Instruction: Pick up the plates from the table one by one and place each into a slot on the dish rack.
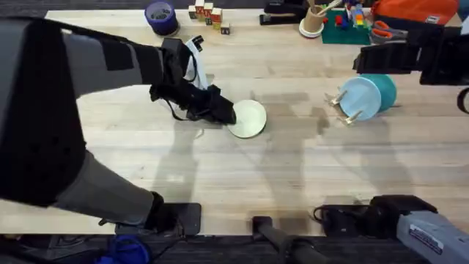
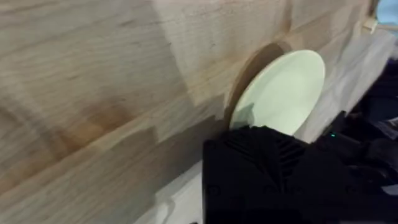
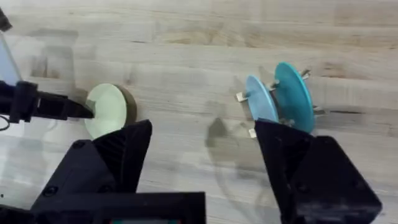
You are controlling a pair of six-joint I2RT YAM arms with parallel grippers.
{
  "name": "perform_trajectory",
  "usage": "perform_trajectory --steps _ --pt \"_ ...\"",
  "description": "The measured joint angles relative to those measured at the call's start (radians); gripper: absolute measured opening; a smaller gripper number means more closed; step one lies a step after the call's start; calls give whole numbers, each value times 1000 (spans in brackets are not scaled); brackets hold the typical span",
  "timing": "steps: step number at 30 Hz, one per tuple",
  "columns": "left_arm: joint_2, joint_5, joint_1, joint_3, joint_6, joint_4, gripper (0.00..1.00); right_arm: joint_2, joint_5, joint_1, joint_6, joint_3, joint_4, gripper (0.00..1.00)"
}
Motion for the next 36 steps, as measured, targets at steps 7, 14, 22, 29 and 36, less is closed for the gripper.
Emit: perform_trajectory --steps 7,14,22,29,36 --pt "32 55 3 0 -9 0 41 0 0 0 0 0 0 993" --pt "31 55 3 0 -16 0 41 0 0 0 0 0 0 995" --pt "32 55 3 0 -16 0 41 0 0 0 0 0 0 995" --pt "32 54 3 0 -16 0 41 0 0 0 0 0 0 995" --pt "32 54 3 0 -16 0 41 0 -6 0 48 0 8 995"
